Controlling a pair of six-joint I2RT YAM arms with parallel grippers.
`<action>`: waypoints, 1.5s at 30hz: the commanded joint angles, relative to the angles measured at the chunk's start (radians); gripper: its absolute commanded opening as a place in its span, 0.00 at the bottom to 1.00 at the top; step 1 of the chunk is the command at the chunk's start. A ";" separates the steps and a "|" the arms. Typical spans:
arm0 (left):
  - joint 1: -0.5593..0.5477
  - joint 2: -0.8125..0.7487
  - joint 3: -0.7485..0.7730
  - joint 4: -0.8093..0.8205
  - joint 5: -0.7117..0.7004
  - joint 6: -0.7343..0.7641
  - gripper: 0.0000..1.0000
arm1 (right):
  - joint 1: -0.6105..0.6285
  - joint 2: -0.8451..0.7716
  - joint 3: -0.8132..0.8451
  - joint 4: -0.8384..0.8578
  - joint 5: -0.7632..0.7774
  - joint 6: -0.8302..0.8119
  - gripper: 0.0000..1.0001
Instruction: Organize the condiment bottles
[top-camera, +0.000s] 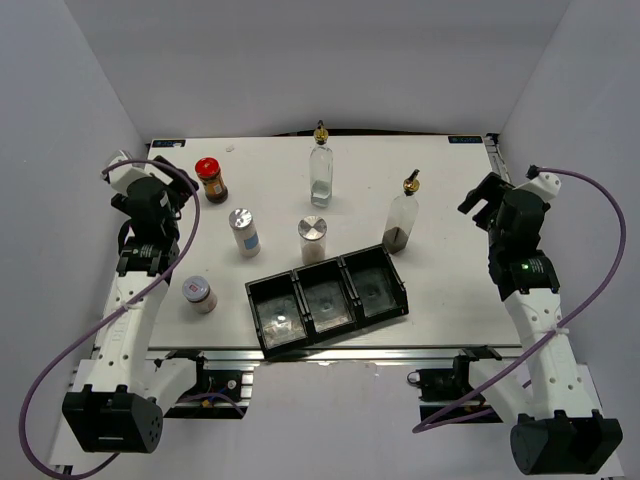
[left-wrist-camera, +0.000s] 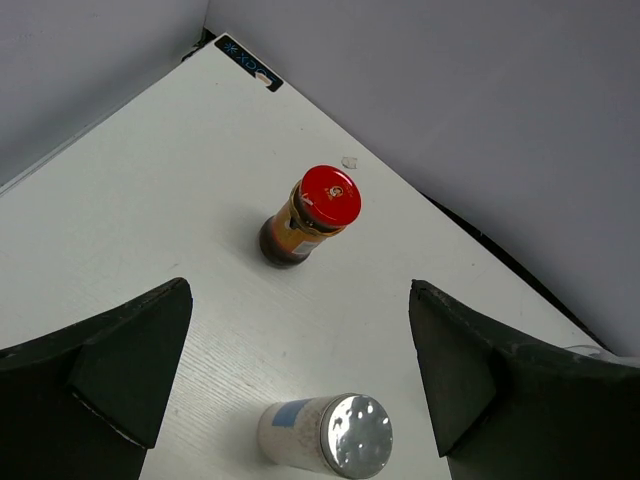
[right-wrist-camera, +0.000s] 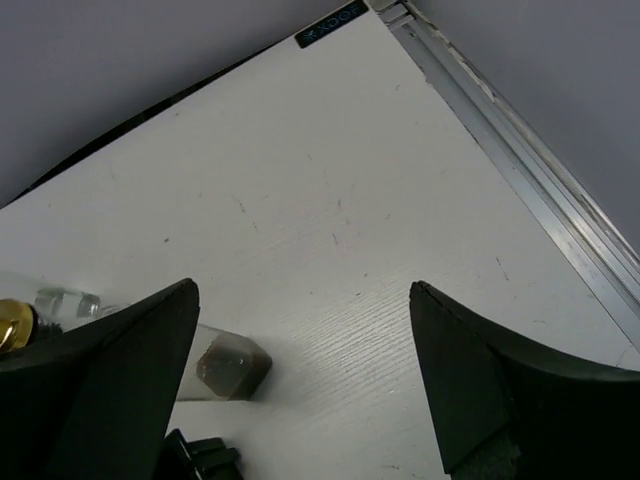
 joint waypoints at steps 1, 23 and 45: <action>0.004 -0.029 -0.015 0.019 0.025 0.013 0.98 | 0.000 -0.029 0.013 0.062 -0.143 -0.074 0.89; 0.004 -0.002 -0.091 0.071 0.172 0.118 0.98 | 0.034 0.251 0.016 0.408 -0.955 -0.459 0.89; 0.004 -0.040 -0.119 0.094 0.145 0.135 0.98 | 0.048 0.419 0.008 0.711 -1.032 -0.473 0.17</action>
